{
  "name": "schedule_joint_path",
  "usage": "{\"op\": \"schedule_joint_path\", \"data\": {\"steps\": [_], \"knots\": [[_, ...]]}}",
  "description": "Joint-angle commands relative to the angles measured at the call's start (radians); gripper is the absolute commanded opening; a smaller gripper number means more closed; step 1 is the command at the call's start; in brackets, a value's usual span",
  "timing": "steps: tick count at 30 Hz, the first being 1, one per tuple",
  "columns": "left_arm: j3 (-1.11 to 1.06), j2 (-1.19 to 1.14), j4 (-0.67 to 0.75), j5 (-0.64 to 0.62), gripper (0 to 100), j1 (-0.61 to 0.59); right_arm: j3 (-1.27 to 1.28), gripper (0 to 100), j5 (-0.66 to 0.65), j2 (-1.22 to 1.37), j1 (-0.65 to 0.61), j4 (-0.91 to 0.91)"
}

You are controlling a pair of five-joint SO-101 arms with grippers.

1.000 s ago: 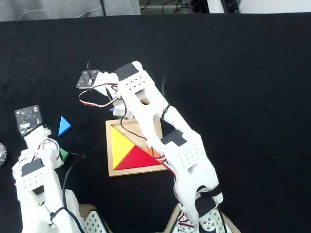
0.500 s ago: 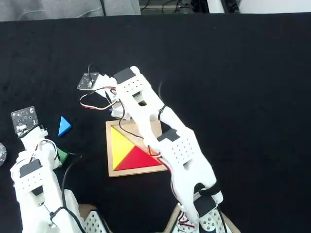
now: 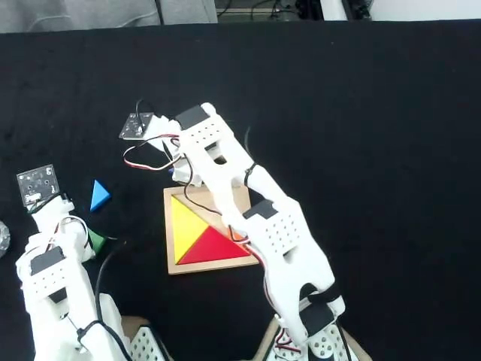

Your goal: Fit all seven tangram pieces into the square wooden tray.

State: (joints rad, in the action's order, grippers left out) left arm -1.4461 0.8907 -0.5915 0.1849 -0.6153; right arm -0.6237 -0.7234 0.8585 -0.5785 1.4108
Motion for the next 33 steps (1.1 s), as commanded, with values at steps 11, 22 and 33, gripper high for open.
{"op": "schedule_joint_path", "data": {"steps": [11, 22, 33], "knots": [[0.05, 0.012, -0.002, -0.003, 3, 0.021, -0.038, 33.6, 0.0, -0.002, -0.031, 0.003], [0.048, 0.012, -0.002, -0.003, 3, 0.03, -0.038, 21.1, 0.0, -0.002, -0.031, 0.003], [0.048, 0.012, -0.002, -0.003, 3, 0.03, -0.054, 11.6, 0.0, -0.012, -0.026, 0.034]]}}
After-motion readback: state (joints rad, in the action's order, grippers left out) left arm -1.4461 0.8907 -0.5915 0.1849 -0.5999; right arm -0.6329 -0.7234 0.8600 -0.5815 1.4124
